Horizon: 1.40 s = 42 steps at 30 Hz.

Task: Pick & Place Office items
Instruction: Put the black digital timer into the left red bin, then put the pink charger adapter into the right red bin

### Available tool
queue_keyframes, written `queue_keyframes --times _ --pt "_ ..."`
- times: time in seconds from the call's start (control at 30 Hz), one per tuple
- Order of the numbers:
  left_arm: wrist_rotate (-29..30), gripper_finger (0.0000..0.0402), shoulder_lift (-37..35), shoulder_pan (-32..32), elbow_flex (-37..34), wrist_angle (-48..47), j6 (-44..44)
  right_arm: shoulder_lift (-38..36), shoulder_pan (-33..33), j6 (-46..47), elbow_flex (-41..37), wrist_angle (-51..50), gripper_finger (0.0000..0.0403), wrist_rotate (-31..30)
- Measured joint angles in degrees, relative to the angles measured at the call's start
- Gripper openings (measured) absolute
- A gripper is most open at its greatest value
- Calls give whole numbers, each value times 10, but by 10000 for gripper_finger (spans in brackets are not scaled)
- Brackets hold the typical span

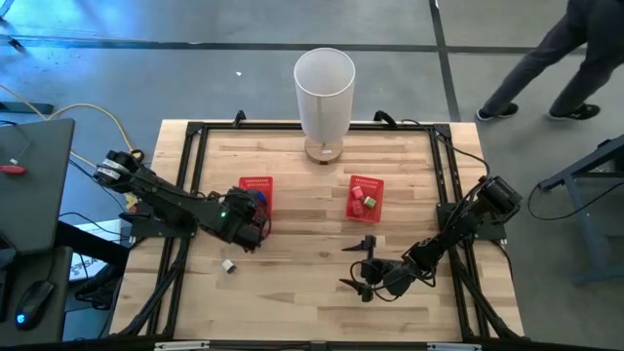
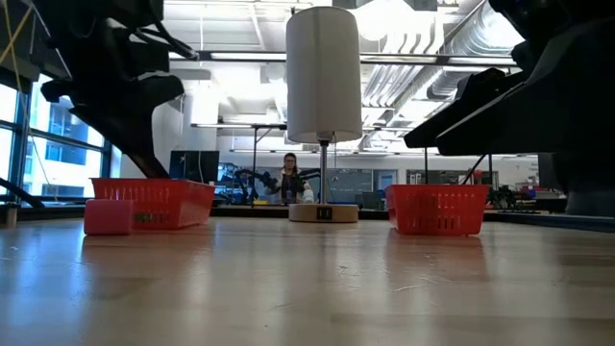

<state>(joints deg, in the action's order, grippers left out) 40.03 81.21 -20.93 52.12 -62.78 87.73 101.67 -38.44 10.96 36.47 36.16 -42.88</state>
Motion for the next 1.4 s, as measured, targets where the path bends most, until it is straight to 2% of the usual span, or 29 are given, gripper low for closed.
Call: queue_keyframes --times 0.2,0.43,0.6,0.77,1.2,1.4 --pt "-5 141 10 28 0 2 -23 0 0 0 0 0 394 0" --pt "-7 141 58 58 0 38 -76 0 0 7 0 0 394 0" --pt "-6 161 71 66 0 46 -85 0 0 8 0 -1 394 0" --pt "-6 181 72 66 0 48 -85 0 0 8 0 -4 394 0" --pt "-6 185 71 66 0 48 -102 0 0 8 0 -5 394 0" --pt "-34 186 38 65 11 48 -123 0 0 8 0 -5 394 0"
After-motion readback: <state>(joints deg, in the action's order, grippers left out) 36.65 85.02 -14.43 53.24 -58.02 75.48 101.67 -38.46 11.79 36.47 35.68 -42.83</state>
